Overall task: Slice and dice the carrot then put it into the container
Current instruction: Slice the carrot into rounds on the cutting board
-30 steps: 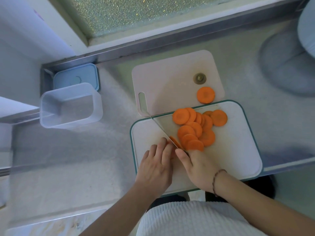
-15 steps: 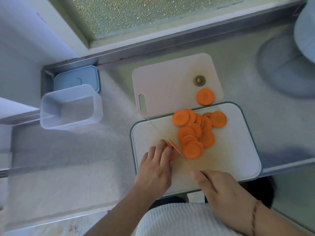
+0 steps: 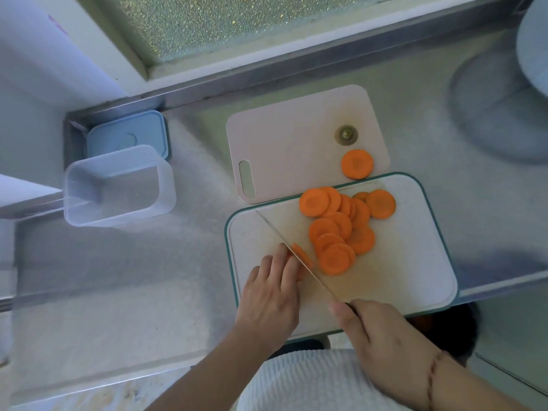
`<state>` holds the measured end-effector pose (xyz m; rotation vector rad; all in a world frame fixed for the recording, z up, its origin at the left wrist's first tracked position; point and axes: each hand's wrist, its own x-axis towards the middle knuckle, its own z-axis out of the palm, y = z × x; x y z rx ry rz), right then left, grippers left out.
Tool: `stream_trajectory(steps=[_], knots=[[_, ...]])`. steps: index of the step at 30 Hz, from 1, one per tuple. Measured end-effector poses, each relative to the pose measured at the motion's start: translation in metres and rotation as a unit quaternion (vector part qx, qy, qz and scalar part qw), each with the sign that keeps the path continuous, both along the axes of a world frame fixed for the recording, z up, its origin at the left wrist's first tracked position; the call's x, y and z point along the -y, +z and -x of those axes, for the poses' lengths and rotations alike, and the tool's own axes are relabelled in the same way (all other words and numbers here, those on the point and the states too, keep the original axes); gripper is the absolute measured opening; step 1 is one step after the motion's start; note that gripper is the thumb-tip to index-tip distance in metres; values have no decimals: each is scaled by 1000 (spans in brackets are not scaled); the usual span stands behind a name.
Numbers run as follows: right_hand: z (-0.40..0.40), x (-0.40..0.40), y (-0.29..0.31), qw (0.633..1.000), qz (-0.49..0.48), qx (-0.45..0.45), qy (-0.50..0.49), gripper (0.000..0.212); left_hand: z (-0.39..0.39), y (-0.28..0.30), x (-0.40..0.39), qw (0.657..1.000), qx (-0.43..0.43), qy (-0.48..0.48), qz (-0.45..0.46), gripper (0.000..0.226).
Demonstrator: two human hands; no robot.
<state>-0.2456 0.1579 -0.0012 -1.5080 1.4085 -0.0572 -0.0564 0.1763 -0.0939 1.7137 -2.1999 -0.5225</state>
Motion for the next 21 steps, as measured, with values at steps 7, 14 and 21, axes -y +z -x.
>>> stream_trajectory(steps=[7,14,21], knots=[[-35,28,-24,998,48,44,-7,75,-2,-4,0,1000,28,-6,0,51],[18,-9,-26,998,-57,-6,7,99,-1,-4,0,1000,16,-4,12,52],[-26,27,-28,998,17,57,-32,37,0,-2,-1,1000,3,15,21,47]])
